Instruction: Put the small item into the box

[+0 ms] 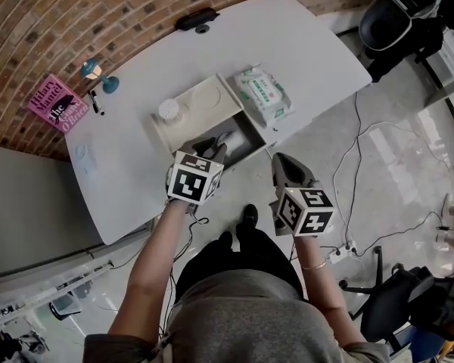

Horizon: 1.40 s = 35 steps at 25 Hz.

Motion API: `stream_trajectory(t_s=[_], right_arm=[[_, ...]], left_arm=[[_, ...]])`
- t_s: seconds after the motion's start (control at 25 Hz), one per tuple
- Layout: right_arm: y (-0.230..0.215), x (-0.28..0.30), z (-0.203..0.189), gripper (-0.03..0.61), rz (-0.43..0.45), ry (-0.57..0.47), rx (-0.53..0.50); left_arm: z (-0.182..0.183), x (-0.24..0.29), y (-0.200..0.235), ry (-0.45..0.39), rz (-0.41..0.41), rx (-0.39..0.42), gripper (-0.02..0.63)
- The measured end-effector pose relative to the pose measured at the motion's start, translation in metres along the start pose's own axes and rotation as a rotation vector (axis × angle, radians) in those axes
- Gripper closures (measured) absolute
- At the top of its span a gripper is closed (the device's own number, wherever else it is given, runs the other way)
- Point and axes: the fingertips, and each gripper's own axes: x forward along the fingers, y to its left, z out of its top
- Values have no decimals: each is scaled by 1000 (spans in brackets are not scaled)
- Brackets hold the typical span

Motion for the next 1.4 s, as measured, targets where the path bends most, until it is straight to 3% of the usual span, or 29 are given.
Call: stream_trajectory(t_s=[0.56,1.4], right_arm=[[22,5,8,572,54,8,-59],[67,10,18,572,115,-2,-174]], left_arm=[[-8,-43,18,-119,102,-134,557],[-29,-115,70,-321,283,-296,572]])
